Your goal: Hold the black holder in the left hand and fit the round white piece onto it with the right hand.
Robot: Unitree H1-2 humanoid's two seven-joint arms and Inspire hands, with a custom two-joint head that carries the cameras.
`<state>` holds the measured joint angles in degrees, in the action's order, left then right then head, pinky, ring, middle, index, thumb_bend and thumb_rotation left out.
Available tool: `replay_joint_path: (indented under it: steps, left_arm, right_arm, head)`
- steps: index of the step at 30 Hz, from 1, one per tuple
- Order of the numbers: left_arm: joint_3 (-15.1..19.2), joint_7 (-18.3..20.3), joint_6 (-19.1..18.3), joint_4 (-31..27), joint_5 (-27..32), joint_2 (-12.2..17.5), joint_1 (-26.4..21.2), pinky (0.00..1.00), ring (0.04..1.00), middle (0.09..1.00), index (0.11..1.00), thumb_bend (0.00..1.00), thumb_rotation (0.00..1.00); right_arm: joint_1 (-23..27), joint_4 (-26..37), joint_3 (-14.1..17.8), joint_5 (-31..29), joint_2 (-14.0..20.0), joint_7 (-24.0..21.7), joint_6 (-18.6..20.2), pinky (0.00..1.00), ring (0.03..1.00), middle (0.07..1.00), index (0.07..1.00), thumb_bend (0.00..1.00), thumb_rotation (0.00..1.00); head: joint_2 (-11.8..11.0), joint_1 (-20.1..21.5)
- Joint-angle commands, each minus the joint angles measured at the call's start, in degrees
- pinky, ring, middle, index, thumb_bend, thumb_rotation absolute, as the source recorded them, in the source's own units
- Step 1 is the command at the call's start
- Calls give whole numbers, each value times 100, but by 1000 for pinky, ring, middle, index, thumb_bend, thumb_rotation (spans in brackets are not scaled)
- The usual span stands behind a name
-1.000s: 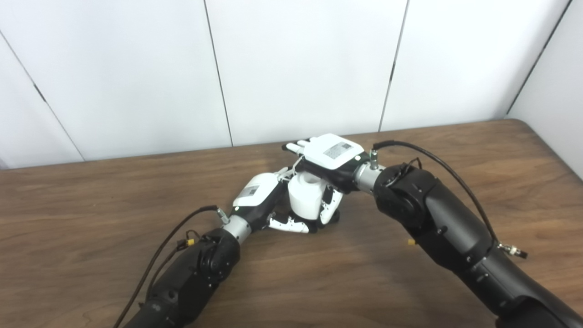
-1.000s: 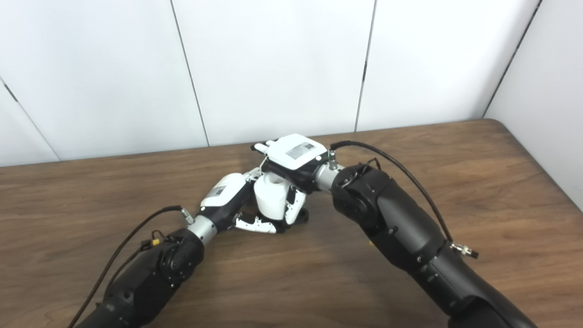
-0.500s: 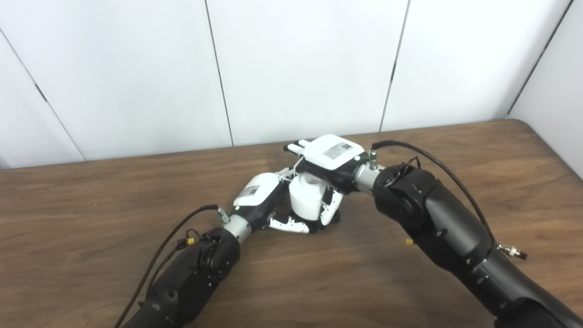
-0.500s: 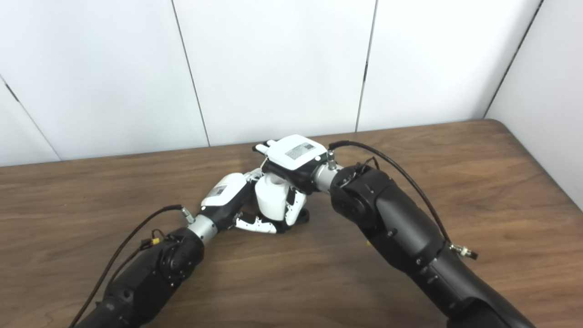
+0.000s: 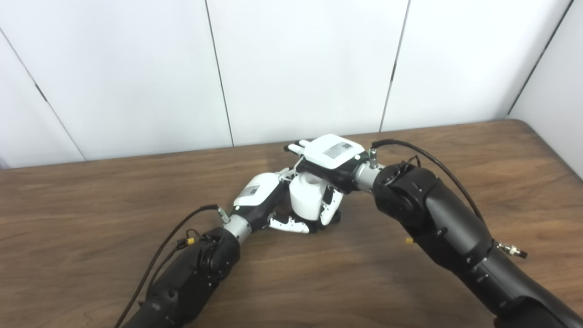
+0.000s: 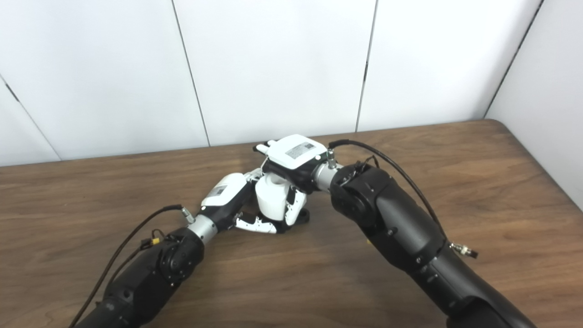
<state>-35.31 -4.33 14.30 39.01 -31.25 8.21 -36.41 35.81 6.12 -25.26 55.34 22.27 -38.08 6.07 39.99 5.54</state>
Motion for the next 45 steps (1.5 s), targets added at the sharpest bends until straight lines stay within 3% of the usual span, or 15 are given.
replay_joint_path:
  steps: [1, 11, 17, 24, 40, 45]
  left_arm:
    - [-289, 798, -355, 394, -239, 56, 457, 940, 971, 943, 482, 525, 65]
    - [-300, 797, -357, 424, -257, 57, 438, 923, 969, 946, 482, 525, 65]
    - [-277, 840, -415, 409, -227, 50, 429, 920, 970, 942, 482, 525, 64]
    - [-282, 775, -361, 491, -243, 27, 397, 919, 961, 939, 482, 525, 64]
    - [-287, 782, -362, 503, -241, 16, 395, 913, 966, 937, 482, 525, 64]
    - [-261, 780, -368, 501, -211, 12, 402, 940, 975, 935, 482, 525, 64]
  right_arm:
    - [185, 83, 33, -23, 117, -166, -6, 971, 1000, 1000, 1000, 1000, 285]
    - [395, 127, 136, -262, 152, -389, 24, 947, 1000, 1000, 1000, 1000, 279]
    - [845, 79, 201, -575, 214, -976, 143, 983, 1000, 1000, 1000, 1000, 290]
    - [1210, 49, 135, -467, 229, -1539, 263, 974, 1000, 1000, 1000, 1000, 281]
    - [1237, 86, 106, -474, 319, -1661, 235, 963, 997, 1000, 1000, 1000, 279]
    - [1259, 161, 108, -507, 404, -1985, 372, 977, 1000, 1000, 1000, 1000, 248]
  head:
    - [6, 4]
    - [21, 0]
    - [20, -4]
    - [10, 6]
    - [18, 17]
    - [13, 14]
